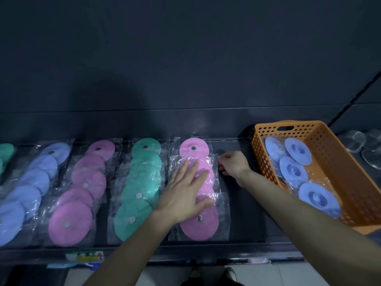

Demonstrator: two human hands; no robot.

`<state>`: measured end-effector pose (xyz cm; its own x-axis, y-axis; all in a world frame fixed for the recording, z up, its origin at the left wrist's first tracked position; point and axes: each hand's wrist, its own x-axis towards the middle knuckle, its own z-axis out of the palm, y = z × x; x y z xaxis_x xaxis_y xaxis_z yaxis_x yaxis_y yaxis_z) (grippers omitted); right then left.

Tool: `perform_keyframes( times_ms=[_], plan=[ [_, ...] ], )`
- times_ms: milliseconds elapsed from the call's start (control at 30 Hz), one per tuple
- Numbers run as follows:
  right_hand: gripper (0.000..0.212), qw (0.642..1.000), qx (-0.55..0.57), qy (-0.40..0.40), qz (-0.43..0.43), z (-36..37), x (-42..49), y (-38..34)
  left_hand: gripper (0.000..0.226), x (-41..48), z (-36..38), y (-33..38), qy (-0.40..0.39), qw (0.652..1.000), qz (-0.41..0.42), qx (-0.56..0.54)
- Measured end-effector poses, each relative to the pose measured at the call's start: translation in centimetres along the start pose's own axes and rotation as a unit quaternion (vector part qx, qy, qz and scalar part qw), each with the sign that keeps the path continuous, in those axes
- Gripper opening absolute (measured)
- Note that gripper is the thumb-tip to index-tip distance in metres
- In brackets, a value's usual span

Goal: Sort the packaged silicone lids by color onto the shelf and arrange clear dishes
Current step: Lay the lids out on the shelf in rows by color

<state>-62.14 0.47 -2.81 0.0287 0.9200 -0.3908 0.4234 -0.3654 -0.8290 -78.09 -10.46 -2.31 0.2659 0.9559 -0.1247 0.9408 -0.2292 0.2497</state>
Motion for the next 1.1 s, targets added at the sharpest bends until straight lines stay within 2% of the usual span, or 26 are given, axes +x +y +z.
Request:
perform_keyframes(
  times_ms=[200, 367, 533, 600, 700, 833, 933, 1100],
  plan=[
    [0.023, 1.0, -0.026, 0.011, -0.013, 1.3, 2.1, -0.8, 0.082, -0.2, 1.2, 0.0, -0.057, 0.997, -0.043, -0.021],
    [0.026, 0.996, -0.074, 0.033, -0.043, 2.0, 2.7, -1.5, 0.081, 0.0, 1.5, -0.1, -0.053, 0.997, -0.045, -0.036],
    [0.025, 0.997, -0.049, 0.024, -0.05, 1.7, 2.8, -1.1, 0.081, 0.0, 1.8, 0.0, -0.039, 0.998, -0.047, -0.025],
    [0.027, 0.997, -0.043, 0.03, -0.065, 1.4, 1.8, -1.2, 0.081, 0.0, 1.9, 0.0, -0.037, 0.998, -0.051, -0.02],
    [0.014, 0.989, -0.099, 0.037, -0.099, 0.8, -0.2, -0.6, 0.081, 0.0, 1.9, 0.1, -0.039, 0.998, -0.049, -0.012],
    [0.032, 0.981, -0.156, 0.005, -0.114, -0.3, -4.4, 1.6, 0.076, -0.2, 1.7, -0.4, -0.035, 0.999, -0.035, 0.004],
    [0.027, 0.976, -0.185, -0.033, -0.114, -0.5, -7.5, 3.3, 0.074, -0.2, 1.9, -0.8, -0.029, 0.999, -0.027, 0.006],
    [0.021, 0.972, -0.19, -0.017, -0.134, -0.2, -8.8, 4.1, 0.09, -0.6, 1.5, -0.8, 0.001, 1.0, 0.001, 0.015]
  ],
)
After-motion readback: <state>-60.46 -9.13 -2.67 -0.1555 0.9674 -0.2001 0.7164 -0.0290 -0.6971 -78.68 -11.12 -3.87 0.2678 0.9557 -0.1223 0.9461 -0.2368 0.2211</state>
